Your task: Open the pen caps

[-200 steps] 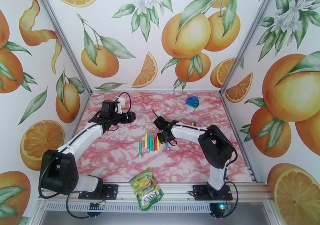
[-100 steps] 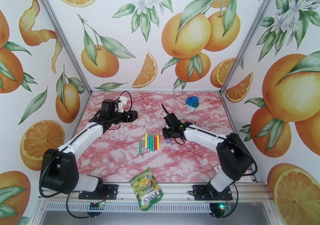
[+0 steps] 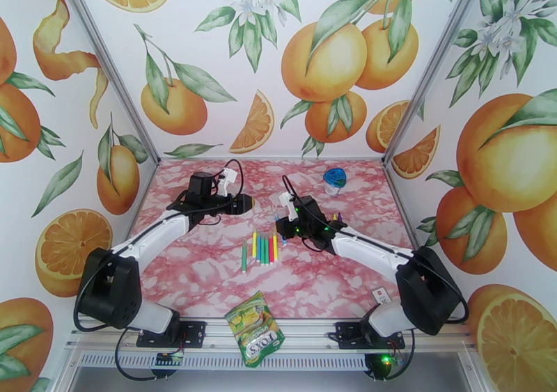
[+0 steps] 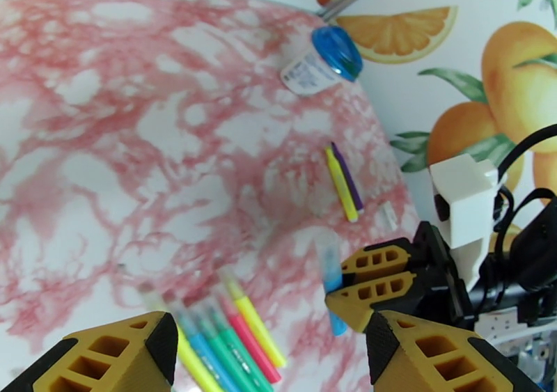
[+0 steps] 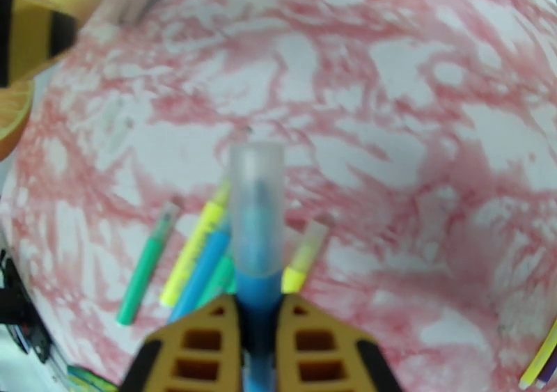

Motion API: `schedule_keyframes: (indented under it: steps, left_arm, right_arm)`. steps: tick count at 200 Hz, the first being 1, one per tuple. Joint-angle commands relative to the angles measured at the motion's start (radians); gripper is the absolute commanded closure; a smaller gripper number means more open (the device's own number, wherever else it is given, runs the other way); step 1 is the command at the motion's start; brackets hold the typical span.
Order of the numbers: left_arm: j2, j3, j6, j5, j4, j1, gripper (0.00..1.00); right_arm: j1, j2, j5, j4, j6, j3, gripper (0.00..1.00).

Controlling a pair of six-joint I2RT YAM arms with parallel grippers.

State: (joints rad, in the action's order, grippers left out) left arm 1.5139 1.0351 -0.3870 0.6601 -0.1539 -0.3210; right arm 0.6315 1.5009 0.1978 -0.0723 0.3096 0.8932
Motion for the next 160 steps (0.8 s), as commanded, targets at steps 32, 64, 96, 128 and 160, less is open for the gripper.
schedule_keyframes:
  steps: [32,64,96,128,160]
  left_arm:
    - [0.053,0.085,-0.004,0.060,0.058,-0.037,0.30]
    - [0.065,0.098,-0.005,0.075,0.063,-0.059,0.30]
    - [0.077,0.102,-0.014,0.079,0.074,-0.080,0.33]
    - [0.089,0.100,-0.039,0.085,0.112,-0.095,0.36]
    - [0.093,0.107,-0.047,0.091,0.116,-0.107,0.43]
  right_arm:
    - [-0.003,-0.043,0.098,0.148,-0.012,-0.028,0.87]
    - [-0.002,-0.042,0.132,0.194,-0.005,-0.030,0.86]
    - [0.000,-0.042,0.144,0.222,0.000,-0.025,0.86]
    - [0.005,-0.043,0.153,0.226,-0.003,-0.014,0.86]
    - [0.008,-0.049,0.157,0.235,-0.005,-0.019,0.86]
